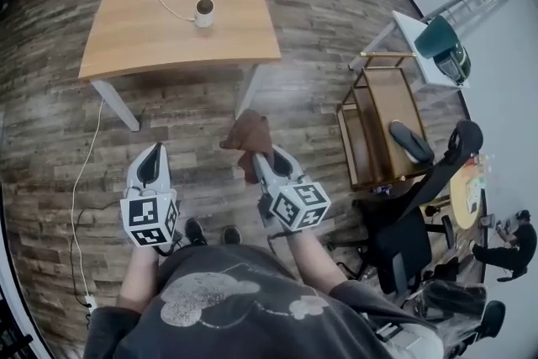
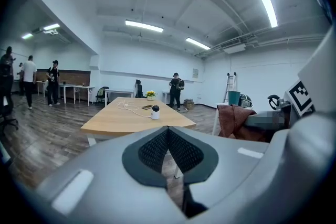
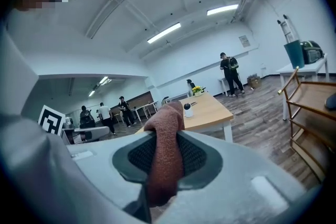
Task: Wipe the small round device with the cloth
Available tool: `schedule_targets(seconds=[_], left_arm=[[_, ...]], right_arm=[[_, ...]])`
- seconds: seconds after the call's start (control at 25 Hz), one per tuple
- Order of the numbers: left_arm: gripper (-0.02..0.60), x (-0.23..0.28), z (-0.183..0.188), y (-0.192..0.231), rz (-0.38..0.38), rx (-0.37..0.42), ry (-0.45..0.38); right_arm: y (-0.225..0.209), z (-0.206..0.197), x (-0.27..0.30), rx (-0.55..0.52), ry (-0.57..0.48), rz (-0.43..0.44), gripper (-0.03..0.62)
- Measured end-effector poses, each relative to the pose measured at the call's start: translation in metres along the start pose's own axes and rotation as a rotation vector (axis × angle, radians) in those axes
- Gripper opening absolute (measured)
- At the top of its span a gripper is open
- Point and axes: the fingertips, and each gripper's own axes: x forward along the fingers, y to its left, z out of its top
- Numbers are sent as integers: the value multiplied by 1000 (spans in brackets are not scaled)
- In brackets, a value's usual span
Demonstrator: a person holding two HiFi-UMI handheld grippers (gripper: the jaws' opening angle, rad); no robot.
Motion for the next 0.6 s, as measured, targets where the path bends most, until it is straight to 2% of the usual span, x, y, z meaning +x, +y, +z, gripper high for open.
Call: schedule_targets(seconds=[0.12, 0.32, 0.6], left_arm=[[18, -1, -3, 9, -9, -6, 10], [18, 0, -4, 30, -28, -12, 13], [18, 3, -4, 45, -87, 2, 14]], right_arm=[[2, -2, 7, 33, -1, -15, 78], [16, -7, 24, 26, 8, -22, 78], [24, -18, 31, 74, 18, -63, 78]])
